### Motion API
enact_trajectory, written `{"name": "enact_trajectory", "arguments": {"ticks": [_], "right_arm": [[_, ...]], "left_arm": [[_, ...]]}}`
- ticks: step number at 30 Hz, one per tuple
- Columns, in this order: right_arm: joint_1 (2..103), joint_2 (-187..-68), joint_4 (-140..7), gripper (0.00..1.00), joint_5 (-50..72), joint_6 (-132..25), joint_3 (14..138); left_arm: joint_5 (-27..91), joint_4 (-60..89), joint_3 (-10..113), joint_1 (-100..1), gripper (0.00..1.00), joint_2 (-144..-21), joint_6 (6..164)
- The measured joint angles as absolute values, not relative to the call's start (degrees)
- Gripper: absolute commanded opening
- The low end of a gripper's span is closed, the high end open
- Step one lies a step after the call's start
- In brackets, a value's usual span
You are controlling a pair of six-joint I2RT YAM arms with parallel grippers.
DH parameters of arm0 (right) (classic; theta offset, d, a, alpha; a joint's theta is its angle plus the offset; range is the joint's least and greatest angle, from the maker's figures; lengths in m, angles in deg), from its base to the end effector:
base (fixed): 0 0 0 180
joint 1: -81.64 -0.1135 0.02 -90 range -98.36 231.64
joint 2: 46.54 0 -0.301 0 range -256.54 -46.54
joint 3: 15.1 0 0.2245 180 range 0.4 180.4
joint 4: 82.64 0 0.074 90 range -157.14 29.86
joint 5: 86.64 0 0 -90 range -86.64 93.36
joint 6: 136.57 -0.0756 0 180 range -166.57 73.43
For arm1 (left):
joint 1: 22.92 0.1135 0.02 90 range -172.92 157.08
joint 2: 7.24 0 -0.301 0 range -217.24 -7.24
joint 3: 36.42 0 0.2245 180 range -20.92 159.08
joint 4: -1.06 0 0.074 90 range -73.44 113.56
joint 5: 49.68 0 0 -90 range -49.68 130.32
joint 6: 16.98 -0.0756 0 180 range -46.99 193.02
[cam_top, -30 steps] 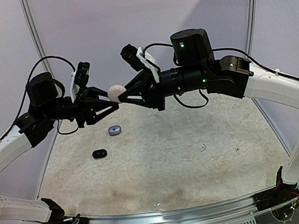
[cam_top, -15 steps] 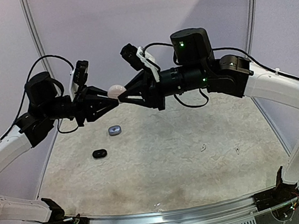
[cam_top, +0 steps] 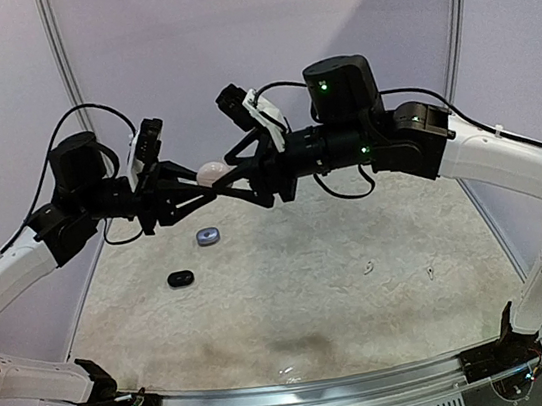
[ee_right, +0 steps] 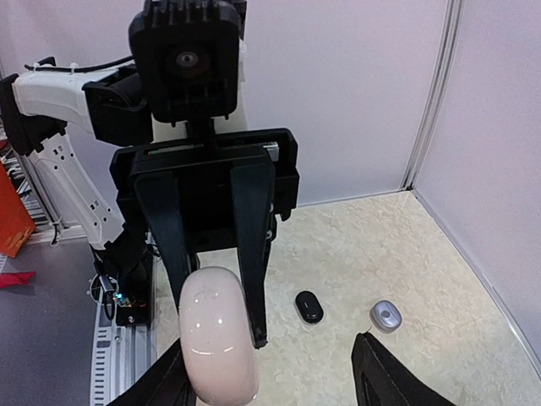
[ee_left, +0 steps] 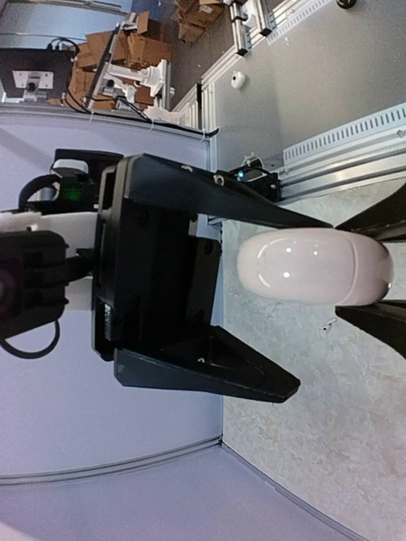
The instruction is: Insert the wireless bluetooth earbuds into the charging case
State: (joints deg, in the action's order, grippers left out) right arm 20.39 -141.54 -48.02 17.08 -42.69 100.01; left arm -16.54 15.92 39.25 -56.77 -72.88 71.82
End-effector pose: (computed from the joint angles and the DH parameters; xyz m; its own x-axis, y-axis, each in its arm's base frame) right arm 0.1766 0.3591 0.4536 -0.0551 -0.2372 -0.9699 -0.9681 0.2505 -0.0062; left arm 0.1573 -0.1817 0.4171 -0.0490 0.0467 -0.9977 0.9987 -0.0117 -0.0496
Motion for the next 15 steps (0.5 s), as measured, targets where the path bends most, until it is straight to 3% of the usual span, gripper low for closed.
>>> {"name": "enact_trajectory", "arguments": {"ticks": [15], "right_arm": [[20.0, -142.6, -44.3, 0.57, 15.9, -44.6, 100.0]], "left_arm": [[-13.0, 29.4, 41.4, -56.8, 0.00, -72.8, 49.3]]}}
